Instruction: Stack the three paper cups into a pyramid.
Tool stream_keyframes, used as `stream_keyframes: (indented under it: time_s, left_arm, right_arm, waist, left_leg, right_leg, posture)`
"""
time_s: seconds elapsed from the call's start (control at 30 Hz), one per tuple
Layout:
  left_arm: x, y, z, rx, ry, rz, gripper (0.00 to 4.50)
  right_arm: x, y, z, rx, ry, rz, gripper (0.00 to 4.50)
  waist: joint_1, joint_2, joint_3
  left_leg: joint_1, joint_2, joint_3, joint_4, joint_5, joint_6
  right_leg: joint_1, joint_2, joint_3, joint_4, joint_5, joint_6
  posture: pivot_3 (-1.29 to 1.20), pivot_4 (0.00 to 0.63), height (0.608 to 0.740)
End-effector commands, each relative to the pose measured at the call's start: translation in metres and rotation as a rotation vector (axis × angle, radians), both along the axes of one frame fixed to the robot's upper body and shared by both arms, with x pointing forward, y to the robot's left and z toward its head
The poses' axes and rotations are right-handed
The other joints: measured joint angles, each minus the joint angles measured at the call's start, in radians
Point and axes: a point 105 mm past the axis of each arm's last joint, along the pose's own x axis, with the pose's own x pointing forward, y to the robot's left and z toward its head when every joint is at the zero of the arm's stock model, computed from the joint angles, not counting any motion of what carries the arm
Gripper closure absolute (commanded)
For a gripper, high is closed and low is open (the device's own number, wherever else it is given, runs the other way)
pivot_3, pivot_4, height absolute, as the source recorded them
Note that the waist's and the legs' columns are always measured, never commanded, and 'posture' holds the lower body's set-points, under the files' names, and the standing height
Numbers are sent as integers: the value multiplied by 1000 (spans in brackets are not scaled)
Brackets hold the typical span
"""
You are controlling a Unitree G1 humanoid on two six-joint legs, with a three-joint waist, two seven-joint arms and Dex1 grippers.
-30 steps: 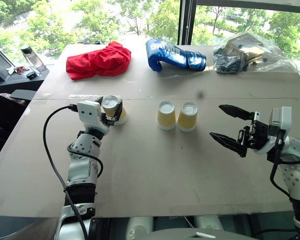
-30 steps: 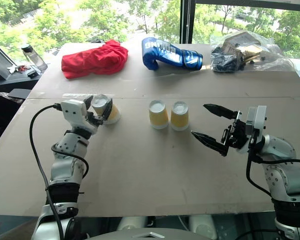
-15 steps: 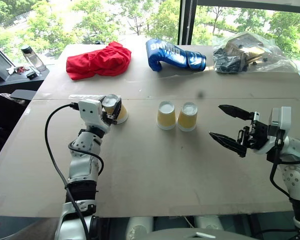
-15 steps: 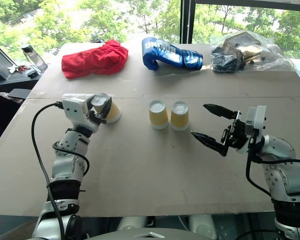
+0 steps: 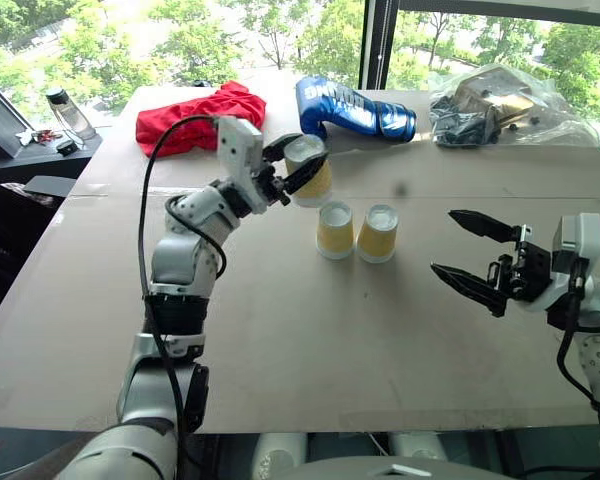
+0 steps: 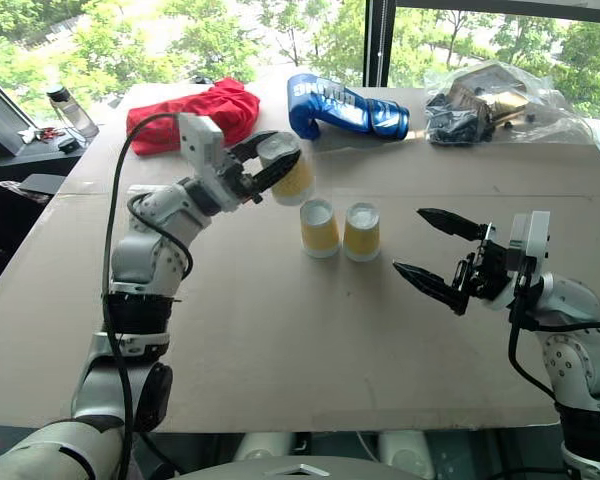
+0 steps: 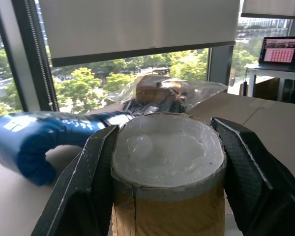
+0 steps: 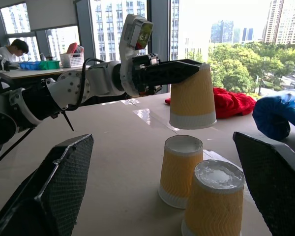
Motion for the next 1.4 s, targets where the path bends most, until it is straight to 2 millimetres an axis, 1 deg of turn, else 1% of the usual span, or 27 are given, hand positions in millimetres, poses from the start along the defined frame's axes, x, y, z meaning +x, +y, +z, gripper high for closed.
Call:
stream_keyframes:
  time_s: [0.03,0.13,0.2,0.37,0.47,0.67,0.77,0.97,1.23,1.3,1.33,1.37,1.4]
  left_arm:
    - [-5,-15,17,19,-22,-102,1996]
    - [-8,-23,15,48,2,-168,1996]
    - [-10,-27,10,78,22,-202,1996]
    - [-10,-31,-5,128,66,-242,1996]
    - [-7,-29,-15,187,76,-224,1996]
    - [-7,-28,-21,191,87,-217,1996]
    - [-9,-30,-21,160,93,-231,1996]
    - [-13,-35,-22,132,92,-253,1996]
    - [-13,-32,-28,141,106,-247,1996]
    - [-13,-32,-27,139,103,-243,1121]
    - [-13,-32,-26,131,101,-242,776]
    - [-13,-32,-25,125,98,-240,287]
    - [-13,-31,-23,121,91,-234,49]
  right_arm:
    - [-5,-4,8,0,-44,-24,0]
    - [-7,-4,7,0,-43,-42,0]
    - [-8,-4,6,0,-44,-50,0]
    - [-11,-4,6,3,-43,-67,0]
    - [-12,-4,5,5,-39,-74,0]
    - [-8,-9,2,-6,-38,-107,0]
    - [-3,-11,2,1,-30,-134,0]
    - [-2,-11,0,-7,-24,-148,0]
    - [4,-14,-2,-30,-20,-190,0]
    - [5,-14,-1,-27,-22,-194,0]
    - [5,-14,-1,-25,-23,-194,0]
    - [5,-14,-1,-25,-23,-194,0]
    - [5,-14,-1,-25,-24,-195,0]
  waist:
    - [-5,0,0]
    - [-16,1,0]
    - [-16,1,1]
    - [-12,1,1]
    - [-11,1,1]
    - [-11,1,1]
    - [-11,1,1]
    - [-7,1,1]
    - [-7,1,1]
    - [-7,1,1]
    - [-7,1,1]
    - [-7,1,1]
    - [-8,1,1]
  left_leg:
    - [0,0,0,0,0,0]
    - [1,1,1,-1,1,-1]
    - [0,1,1,-1,1,-1]
    - [0,1,1,-1,1,-1]
    - [0,1,1,0,1,-1]
    - [0,1,0,0,1,-1]
    - [0,1,1,0,1,-1]
    - [0,1,0,0,1,-1]
    - [0,1,0,0,1,-1]
    - [0,1,1,0,1,-1]
    - [0,1,1,0,1,-1]
    - [0,1,1,0,1,-1]
    - [0,1,0,0,1,-1]
  right_leg:
    - [0,0,1,0,0,0]
    - [0,1,2,-1,0,0]
    - [-1,2,2,-1,0,0]
    - [-1,2,2,-1,0,0]
    - [-1,2,2,-1,0,0]
    - [-1,2,2,-1,0,0]
    - [-1,2,2,-1,0,0]
    - [-1,2,2,-1,0,0]
    - [-1,2,2,-1,0,0]
    - [-1,2,2,-1,0,0]
    - [-1,2,2,-1,0,0]
    - [-1,2,2,-1,0,0]
    - [-1,2,2,-1,0,0]
  posture:
    - [0,150,740]
    - [0,150,740]
    - [0,150,740]
    - [0,150,740]
    - [0,150,740]
    - [0,150,740]
    - [0,150,740]
    - [0,150,740]
    - [0,150,740]
    - [0,150,740]
    - [0,150,740]
    - [0,150,740]
    - [0,150,740]
